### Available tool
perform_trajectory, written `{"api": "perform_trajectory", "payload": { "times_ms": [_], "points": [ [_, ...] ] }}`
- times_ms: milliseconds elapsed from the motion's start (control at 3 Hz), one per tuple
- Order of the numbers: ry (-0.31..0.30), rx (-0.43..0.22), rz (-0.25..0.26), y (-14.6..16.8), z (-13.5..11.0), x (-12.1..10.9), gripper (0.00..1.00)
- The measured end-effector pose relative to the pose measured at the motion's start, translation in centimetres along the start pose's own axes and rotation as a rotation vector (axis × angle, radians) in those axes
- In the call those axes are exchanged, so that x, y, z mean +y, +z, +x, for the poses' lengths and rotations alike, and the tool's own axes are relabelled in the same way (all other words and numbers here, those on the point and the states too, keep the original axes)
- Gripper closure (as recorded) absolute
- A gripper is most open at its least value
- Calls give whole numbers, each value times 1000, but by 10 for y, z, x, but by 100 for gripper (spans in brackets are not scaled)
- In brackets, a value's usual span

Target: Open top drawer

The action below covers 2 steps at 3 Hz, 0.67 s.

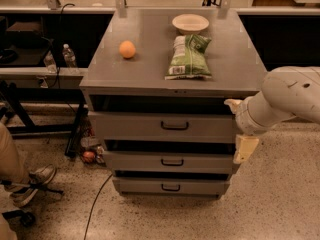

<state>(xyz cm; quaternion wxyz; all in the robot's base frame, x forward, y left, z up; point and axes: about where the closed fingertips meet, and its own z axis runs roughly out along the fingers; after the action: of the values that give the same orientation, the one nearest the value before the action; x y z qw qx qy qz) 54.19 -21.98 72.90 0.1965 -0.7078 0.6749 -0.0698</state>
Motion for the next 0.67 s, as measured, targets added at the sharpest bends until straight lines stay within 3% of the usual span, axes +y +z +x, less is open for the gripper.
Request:
{"api": "perform_trajectory", "payload": {
  "times_ms": [667],
  "points": [
    [7, -41, -2, 21, 4, -15, 0]
  ]
}}
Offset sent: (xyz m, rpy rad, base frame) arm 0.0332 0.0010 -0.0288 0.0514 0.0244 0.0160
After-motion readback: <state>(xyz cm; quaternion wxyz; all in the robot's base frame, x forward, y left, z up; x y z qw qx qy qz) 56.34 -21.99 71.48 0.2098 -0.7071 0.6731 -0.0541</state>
